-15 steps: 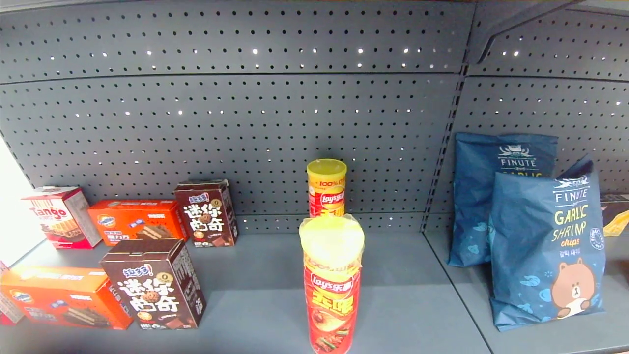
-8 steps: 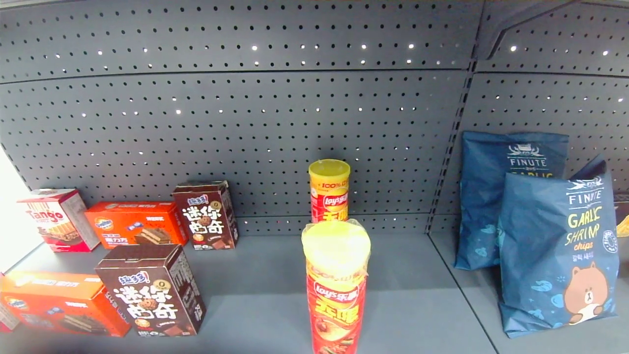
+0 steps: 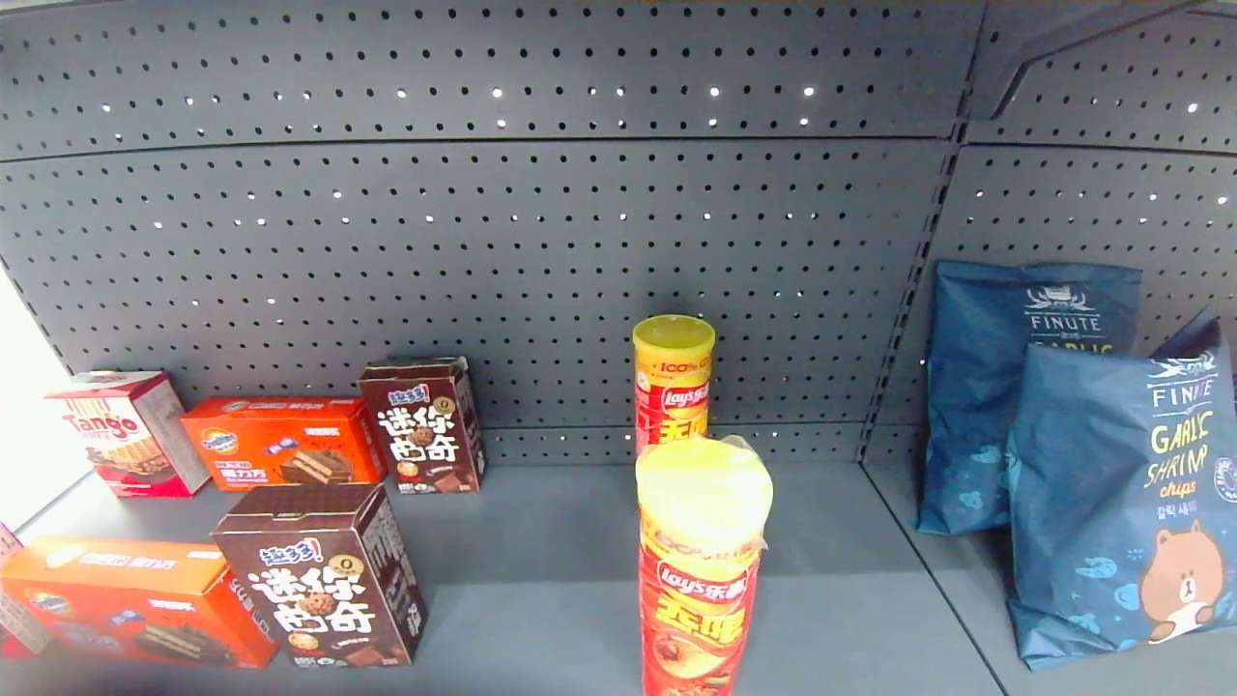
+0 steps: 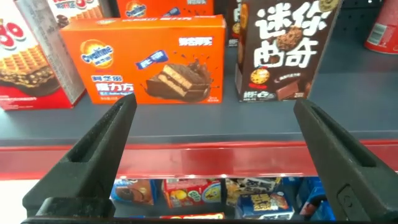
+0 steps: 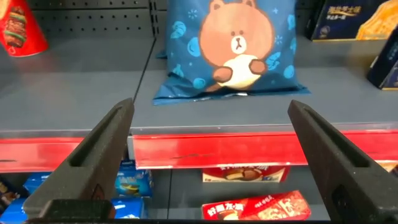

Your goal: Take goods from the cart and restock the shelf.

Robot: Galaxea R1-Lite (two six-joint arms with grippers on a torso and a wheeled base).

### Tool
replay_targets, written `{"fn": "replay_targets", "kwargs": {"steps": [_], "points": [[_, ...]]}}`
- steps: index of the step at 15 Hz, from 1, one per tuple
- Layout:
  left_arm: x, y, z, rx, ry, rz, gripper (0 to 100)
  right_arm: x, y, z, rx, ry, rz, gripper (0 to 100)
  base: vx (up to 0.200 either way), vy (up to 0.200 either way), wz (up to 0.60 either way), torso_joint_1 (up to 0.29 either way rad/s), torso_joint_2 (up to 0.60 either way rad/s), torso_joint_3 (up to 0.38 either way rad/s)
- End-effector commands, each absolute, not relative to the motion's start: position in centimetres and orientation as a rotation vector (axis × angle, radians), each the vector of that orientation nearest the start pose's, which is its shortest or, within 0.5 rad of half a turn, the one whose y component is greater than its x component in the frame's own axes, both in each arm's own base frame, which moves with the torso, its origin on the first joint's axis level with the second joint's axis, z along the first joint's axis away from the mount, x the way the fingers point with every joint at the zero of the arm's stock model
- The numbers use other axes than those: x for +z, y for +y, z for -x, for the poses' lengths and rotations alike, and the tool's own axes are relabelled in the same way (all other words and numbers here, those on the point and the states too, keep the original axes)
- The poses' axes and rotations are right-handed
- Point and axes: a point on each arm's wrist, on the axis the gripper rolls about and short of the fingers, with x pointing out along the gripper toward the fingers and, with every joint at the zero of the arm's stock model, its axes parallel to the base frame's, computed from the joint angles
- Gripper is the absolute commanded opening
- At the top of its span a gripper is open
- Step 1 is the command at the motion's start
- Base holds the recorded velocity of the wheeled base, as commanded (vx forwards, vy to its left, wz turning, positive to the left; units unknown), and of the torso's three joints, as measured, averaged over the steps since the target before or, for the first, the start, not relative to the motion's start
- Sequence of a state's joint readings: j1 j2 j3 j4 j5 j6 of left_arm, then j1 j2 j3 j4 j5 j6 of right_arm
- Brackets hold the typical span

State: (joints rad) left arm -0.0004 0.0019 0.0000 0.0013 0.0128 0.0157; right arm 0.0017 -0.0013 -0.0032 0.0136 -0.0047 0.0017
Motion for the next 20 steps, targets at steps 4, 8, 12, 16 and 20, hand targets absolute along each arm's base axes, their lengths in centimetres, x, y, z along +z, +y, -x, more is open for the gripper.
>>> {"fn": "replay_targets", "kwargs": {"steps": [4, 8, 12, 16, 20], "points": [[7.52, 0.03, 2.28, 0.012, 0.003, -0.035, 100, 7.49, -0.01, 2.3, -0.003, 0.011, -0.002, 100, 0.0, -0.15, 0.0, -0.001, 0.0, -0.002], [7.52, 0.03, 2.28, 0.012, 0.003, -0.023, 100, 7.49, -0.01, 2.3, -0.003, 0.011, -0.002, 100, 0.0, 0.0, 0.0, 0.0, 0.0, 0.0], [7.52, 0.04, 2.28, 0.015, 0.003, -0.017, 100, 7.49, -0.01, 2.3, -0.003, 0.011, -0.002, 100, 0.0, 0.0, 0.0, 0.0, 0.0, 0.0], [7.52, 0.03, 2.28, 0.012, 0.003, -0.014, 100, 7.49, -0.01, 2.3, -0.003, 0.011, -0.002, 100, 0.0, 0.0, 0.0, 0.0, 0.0, 0.0], [7.52, 0.02, 2.28, 0.011, 0.003, -0.014, 100, 7.49, -0.01, 2.3, -0.003, 0.011, -0.002, 100, 0.0, 0.0, 0.0, 0.0, 0.0, 0.0]]}}
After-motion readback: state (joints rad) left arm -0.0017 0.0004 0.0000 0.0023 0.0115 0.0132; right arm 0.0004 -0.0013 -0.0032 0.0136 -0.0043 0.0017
